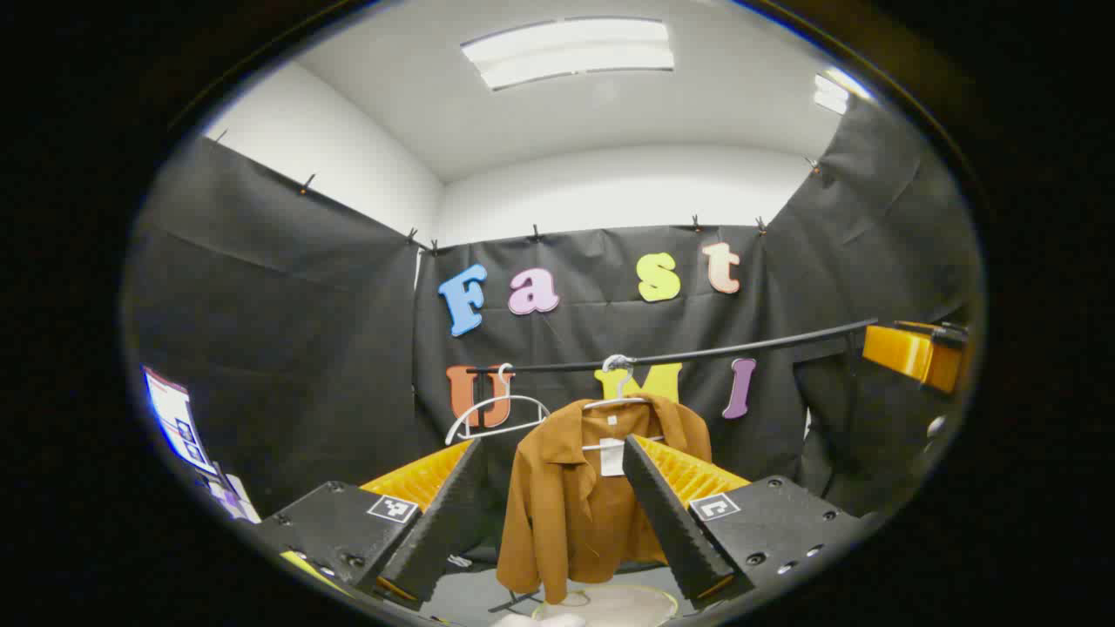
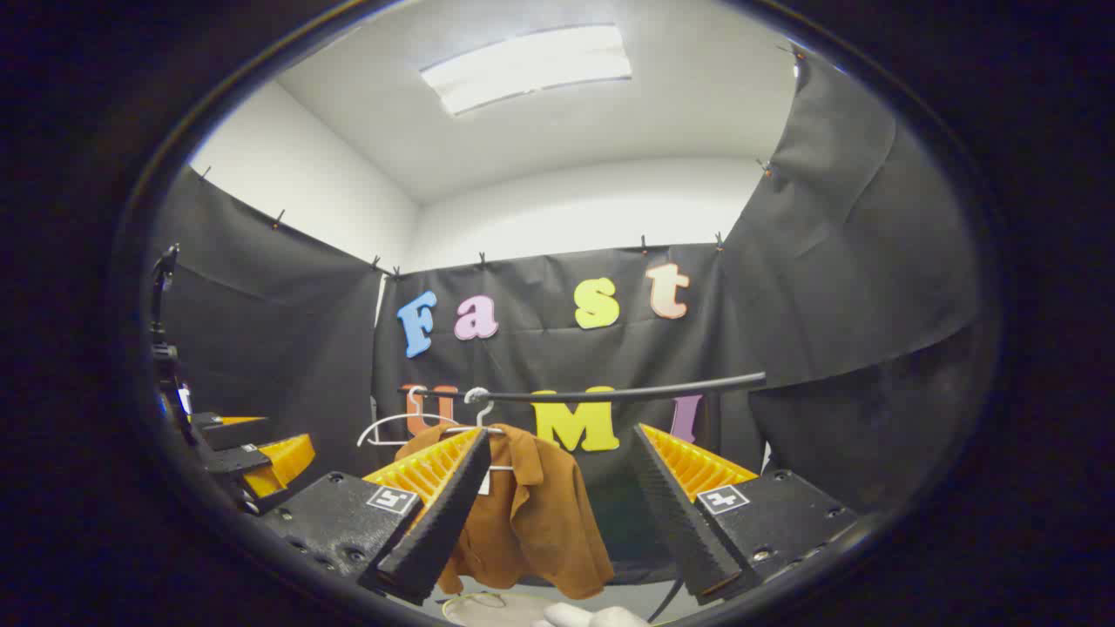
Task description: Grasp the clothes on the hanger with both hands and then place them into the laundry hamper below.
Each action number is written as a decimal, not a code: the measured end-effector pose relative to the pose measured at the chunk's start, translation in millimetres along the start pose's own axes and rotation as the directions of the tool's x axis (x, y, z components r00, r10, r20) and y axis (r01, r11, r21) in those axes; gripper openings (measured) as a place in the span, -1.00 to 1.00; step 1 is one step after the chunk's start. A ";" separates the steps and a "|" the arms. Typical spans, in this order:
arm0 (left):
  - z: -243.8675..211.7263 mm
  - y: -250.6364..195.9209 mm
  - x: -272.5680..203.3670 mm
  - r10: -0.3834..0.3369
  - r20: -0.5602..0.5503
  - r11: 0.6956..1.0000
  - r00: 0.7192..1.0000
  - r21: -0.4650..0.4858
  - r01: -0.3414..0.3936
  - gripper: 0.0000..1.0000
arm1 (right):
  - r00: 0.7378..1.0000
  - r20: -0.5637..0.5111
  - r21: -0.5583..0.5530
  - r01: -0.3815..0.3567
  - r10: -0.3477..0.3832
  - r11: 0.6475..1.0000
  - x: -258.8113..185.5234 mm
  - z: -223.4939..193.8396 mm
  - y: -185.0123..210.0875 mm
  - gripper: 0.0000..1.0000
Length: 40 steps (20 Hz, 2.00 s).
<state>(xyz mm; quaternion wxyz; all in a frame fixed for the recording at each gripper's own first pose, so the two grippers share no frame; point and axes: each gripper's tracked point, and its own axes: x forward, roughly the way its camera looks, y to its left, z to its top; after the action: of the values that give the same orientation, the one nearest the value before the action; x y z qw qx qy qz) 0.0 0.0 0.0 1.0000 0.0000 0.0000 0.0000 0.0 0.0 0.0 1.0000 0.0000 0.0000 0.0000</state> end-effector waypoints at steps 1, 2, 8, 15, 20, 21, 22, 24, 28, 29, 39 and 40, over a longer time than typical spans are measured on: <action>0.5 5.2 -0.6 0.010 -0.002 1.000 1.000 0.004 -0.010 1.00 | 1.000 -0.013 -0.007 0.008 -0.008 1.000 1.7 -4.3 1.2 1.00; 1.0 10.5 -1.5 0.022 -0.004 1.000 1.000 0.008 -0.022 1.00 | 0.999 -0.034 -0.017 0.011 -0.011 1.000 1.0 -11.8 2.1 1.00; 1.4 22.4 -5.4 0.033 -0.024 0.999 0.999 -0.011 -0.034 1.00 | 0.995 -0.104 -0.030 0.004 -0.007 1.000 -2.0 -27.5 15.8 1.00; -2.8 31.1 -6.1 0.039 -0.046 0.999 0.998 -0.001 -0.039 1.00 | 0.990 -0.139 -0.026 0.021 -0.025 0.999 2.1 -33.8 16.2 1.00; -23.5 38.8 -5.3 0.033 -0.099 0.999 0.995 0.006 -0.032 1.00 | 0.986 -0.163 -0.039 0.028 -0.034 0.999 9.3 -50.5 23.7 1.00; -28.7 40.3 -4.8 0.032 -0.113 0.999 0.993 0.001 -0.032 1.00 | 0.985 -0.171 -0.043 0.028 -0.035 0.999 9.7 -54.6 25.5 1.00; -33.7 41.5 -3.8 0.032 -0.127 0.999 0.991 -0.004 -0.033 1.00 | 0.983 -0.180 -0.047 0.027 -0.035 0.999 10.8 -60.1 27.2 1.00; -41.8 44.6 -0.1 0.035 -0.149 0.999 0.988 -0.007 -0.037 1.00 | 0.977 -0.209 -0.060 0.022 -0.034 0.998 14.9 -74.2 29.0 1.00; -58.5 38.7 13.5 0.028 -0.173 1.000 0.984 -0.009 -0.030 1.00 | 0.966 -0.256 -0.057 0.009 -0.023 0.998 33.7 -99.1 28.9 1.00; -61.9 35.4 19.4 0.027 -0.180 1.000 0.983 -0.008 -0.029 1.00 | 0.963 -0.267 -0.049 0.006 -0.019 0.999 41.0 -106.5 27.3 1.00; -109.2 -16.1 117.3 -0.041 -0.100 0.999 0.994 -0.022 0.039 1.00 | 0.930 -0.361 -0.016 -0.085 0.073 0.996 144.4 -195.1 24.9 1.00; -116.7 -21.7 129.6 -0.040 -0.110 0.999 0.993 -0.022 0.038 1.00 | 0.927 -0.367 -0.014 -0.093 0.081 0.996 158.4 -203.8 25.0 1.00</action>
<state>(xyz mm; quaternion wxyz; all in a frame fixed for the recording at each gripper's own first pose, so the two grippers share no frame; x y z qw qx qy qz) 129.6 -21.7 -116.7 0.9982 -0.0100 0.0552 -0.0194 158.4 25.0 -203.8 0.9814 -0.0154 0.1862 0.0442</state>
